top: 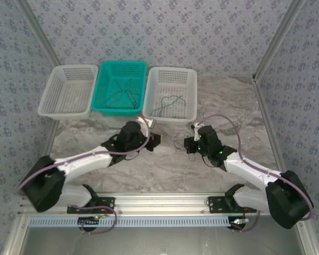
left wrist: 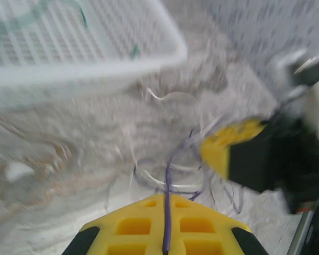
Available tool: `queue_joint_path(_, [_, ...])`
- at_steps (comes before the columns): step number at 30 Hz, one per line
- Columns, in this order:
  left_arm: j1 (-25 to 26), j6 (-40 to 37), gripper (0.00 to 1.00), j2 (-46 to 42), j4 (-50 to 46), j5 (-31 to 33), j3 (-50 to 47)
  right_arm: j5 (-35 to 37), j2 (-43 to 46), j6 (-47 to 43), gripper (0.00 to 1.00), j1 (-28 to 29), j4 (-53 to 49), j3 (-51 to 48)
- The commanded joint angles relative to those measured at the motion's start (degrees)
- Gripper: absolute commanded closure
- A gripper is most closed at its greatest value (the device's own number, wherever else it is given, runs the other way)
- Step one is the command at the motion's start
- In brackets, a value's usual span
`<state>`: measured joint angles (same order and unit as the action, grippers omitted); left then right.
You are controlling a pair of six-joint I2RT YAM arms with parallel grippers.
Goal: Untangle the cables
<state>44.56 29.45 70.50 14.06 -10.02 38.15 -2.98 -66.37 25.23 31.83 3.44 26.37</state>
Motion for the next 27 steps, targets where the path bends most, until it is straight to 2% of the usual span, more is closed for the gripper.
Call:
queue_joint_path(1, [-2.9, 0.1, 1.00, -8.4, -4.0, 3.9, 0.6, 5.7, -3.2, 2.8, 0.83, -1.5, -1.4, -3.1])
queue_joint_path(4, [-5.7, 0.7, 1.00, -15.0, -7.1, 4.0, 0.9, 6.0, -5.2, 4.3, 0.79, -2.8, -1.7, -4.0])
queue_joint_path(8, [-7.3, -0.4, 1.00, -19.4, -10.5, 2.8, 2.3, 2.8, -4.5, 4.5, 0.76, -3.5, -1.9, -2.9])
queue_joint_path(12, [-7.1, -2.0, 1.00, -19.4, -12.6, 1.4, 3.6, 0.0, 1.0, 3.4, 0.53, -2.7, -0.9, -1.7])
queue_joint_path(15, [-7.2, -1.8, 1.00, -19.5, -11.5, 1.2, 3.0, 1.5, 8.1, 1.2, 0.41, -1.2, 0.5, -2.1])
queue_joint_path(20, [-7.0, -2.1, 1.00, -18.5, -10.5, -1.3, 3.5, 1.4, 16.8, -8.3, 0.20, 3.4, 8.5, -4.6])
queue_joint_path(22, [-7.0, -2.3, 1.00, -17.8, -10.5, -1.7, 3.9, 0.8, 16.1, -13.1, 0.14, 5.9, 11.8, -4.5])
queue_joint_path(27, [-6.7, -2.6, 1.00, -17.4, -10.4, -2.1, 4.8, -3.9, 6.0, -20.8, 0.13, 10.9, 14.7, 0.5])
